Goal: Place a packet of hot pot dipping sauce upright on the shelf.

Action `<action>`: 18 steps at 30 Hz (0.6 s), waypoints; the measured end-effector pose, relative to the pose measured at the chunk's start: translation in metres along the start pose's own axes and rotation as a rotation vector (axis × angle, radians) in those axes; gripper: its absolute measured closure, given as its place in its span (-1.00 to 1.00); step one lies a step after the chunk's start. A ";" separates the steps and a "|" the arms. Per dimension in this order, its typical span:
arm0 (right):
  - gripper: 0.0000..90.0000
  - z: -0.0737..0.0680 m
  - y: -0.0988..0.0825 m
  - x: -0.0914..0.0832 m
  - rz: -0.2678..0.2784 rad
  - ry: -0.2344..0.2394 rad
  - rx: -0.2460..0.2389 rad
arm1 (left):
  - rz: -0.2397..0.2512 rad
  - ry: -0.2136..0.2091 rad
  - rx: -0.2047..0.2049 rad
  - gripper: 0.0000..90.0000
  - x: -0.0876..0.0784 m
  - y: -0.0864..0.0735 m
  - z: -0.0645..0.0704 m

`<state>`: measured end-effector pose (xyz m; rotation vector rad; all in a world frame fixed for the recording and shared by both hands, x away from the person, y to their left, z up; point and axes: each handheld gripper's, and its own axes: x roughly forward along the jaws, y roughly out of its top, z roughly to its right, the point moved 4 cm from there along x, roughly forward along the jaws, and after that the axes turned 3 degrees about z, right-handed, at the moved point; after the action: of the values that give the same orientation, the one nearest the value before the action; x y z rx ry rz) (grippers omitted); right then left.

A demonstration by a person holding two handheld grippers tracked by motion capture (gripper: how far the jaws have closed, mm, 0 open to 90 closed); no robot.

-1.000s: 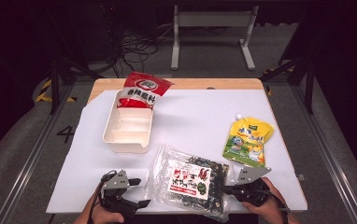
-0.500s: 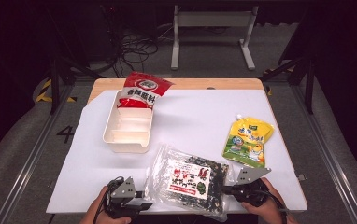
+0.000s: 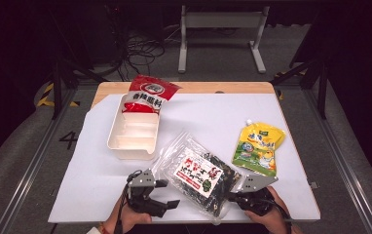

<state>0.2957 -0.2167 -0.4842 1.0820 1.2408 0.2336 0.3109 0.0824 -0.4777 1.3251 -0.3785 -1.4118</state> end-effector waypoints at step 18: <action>1.00 0.002 0.000 0.002 -0.008 0.029 0.017 | -0.108 0.106 0.036 -0.41 0.006 -0.011 -0.013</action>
<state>0.2986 -0.2167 -0.4852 1.0910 1.2752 0.2340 0.3183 0.0869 -0.4933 1.4618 -0.2668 -1.4223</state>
